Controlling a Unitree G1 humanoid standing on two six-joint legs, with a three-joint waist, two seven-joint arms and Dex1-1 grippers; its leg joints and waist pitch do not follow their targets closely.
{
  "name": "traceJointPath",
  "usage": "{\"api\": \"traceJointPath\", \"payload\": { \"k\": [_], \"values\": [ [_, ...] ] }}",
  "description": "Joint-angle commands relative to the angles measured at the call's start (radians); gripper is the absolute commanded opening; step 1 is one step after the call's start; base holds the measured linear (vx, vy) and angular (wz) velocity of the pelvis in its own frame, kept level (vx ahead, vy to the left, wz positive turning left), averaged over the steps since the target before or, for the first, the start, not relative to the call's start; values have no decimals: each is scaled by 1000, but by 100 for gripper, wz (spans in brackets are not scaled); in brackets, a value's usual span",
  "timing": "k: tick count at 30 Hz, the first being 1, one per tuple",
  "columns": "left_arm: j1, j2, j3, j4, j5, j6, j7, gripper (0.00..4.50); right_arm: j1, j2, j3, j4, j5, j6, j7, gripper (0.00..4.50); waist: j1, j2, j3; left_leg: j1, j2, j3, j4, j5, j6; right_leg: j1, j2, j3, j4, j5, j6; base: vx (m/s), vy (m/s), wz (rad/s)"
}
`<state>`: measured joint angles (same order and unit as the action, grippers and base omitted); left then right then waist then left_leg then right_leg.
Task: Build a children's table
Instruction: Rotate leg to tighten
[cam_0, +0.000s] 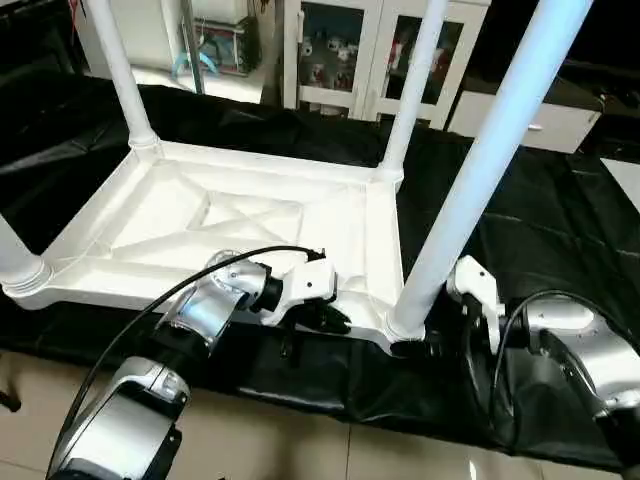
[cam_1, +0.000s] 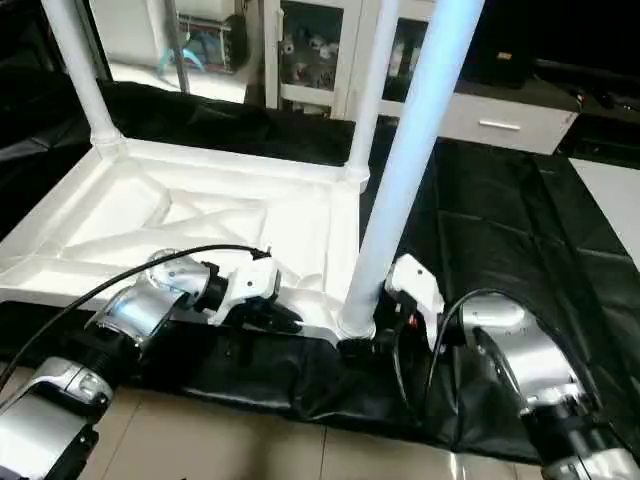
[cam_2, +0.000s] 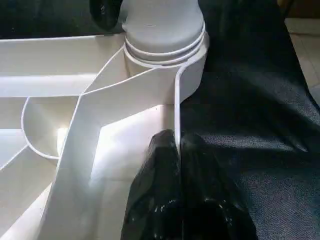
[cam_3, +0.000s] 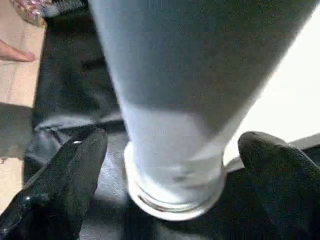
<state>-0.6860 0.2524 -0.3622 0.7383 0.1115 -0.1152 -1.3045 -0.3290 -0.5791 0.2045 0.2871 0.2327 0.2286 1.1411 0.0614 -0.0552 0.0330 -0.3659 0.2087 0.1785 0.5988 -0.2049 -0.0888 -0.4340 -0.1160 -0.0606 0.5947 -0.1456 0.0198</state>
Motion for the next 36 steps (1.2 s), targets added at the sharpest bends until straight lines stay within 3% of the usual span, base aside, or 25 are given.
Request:
{"api": "traceJointPath", "payload": {
  "k": [1, 6, 10, 11, 16, 24, 25, 27, 31, 34, 36],
  "values": [
    [30, -9, -34, 17, 7, 12, -17, 0, -25, 7, 5, 32, -17, -24, -6, 416, 2, -13, -53, -2, 16, 6, -77, -224, 64, 58, -21, 26, -68, -293, -208, 0, 0, 0],
    [38, -1, -33, 1, 4, 24, -23, 0, -27, 22, 13, 57, -19, -37, 12, 372, 2, -12, -53, -3, 17, 5, -78, -231, 64, 61, -21, 26, -67, -287, -211, 0, 0, 0],
    [37, 3, -33, 3, 5, 22, -25, 0, -25, 28, 12, 60, -16, -43, 21, 365, 0, -9, -54, -2, 17, 5, -78, -235, 64, 61, -20, 25, -66, -282, -214, 0, 0, 0],
    [35, 3, -34, 7, 7, 20, -25, 0, -23, 29, 8, 61, -8, -44, 34, 337, 0, -9, -54, -1, 16, 5, -78, -240, 64, 61, -19, 25, -67, -285, -215, 0, 0, 0],
    [32, 1, -36, 8, 8, 22, -23, 0, -19, 30, 7, 66, -8, -54, 50, 290, 0, -8, -54, -1, 17, 4, -79, -244, 61, 61, -20, 25, -67, -287, -217, 0, 0, 0],
    [42, 2, -41, -7, 5, 35, -27, 0, -16, 30, 7, 72, -11, -54, 66, 266, 0, -8, -54, 0, 17, 5, -78, -236, 64, 61, -19, 26, -65, -268, -226, 0, 0, 0],
    [43, 4, -41, -8, 5, 36, -28, 0, -18, 32, 7, 74, -12, -54, 66, 265, 0, -13, -54, -1, 17, 5, -77, -236, 66, 62, -19, 25, -66, -271, -225, 0, 0, 0],
    [45, 6, -40, -9, 4, 39, -30, 0, -20, 37, 7, 78, -14, -55, 62, 265, 0, -10, -54, 0, 17, 5, -77, -234, 66, 61, -20, 26, -65, -271, -225, 0, 0, 0],
    [39, 4, -31, -2, 7, 41, -1, 0, -40, 63, -7, 118, -39, -67, -12, 265, -2, -10, -52, -2, 17, 4, -80, -251, 58, 59, -20, 25, -69, -307, -214, 0, 0, 0],
    [3, -43, 19, 42, 0, 80, 127, 0, -76, 128, -53, 171, -52, -44, -177, 264, -11, -9, -50, -2, 15, 0, -84, -292, 33, 56, -18, 24, -75, -368, -192, 0, 0, 0],
    [-15, -68, 44, 65, -10, 94, 184, 0, -87, 160, -74, 183, -52, -19, -250, 264, -21, -13, -50, -5, 9, -3, -85, -315, 15, 57, -17, 19, -81, -435, -163, 0, 0, 0]
  ]
}}
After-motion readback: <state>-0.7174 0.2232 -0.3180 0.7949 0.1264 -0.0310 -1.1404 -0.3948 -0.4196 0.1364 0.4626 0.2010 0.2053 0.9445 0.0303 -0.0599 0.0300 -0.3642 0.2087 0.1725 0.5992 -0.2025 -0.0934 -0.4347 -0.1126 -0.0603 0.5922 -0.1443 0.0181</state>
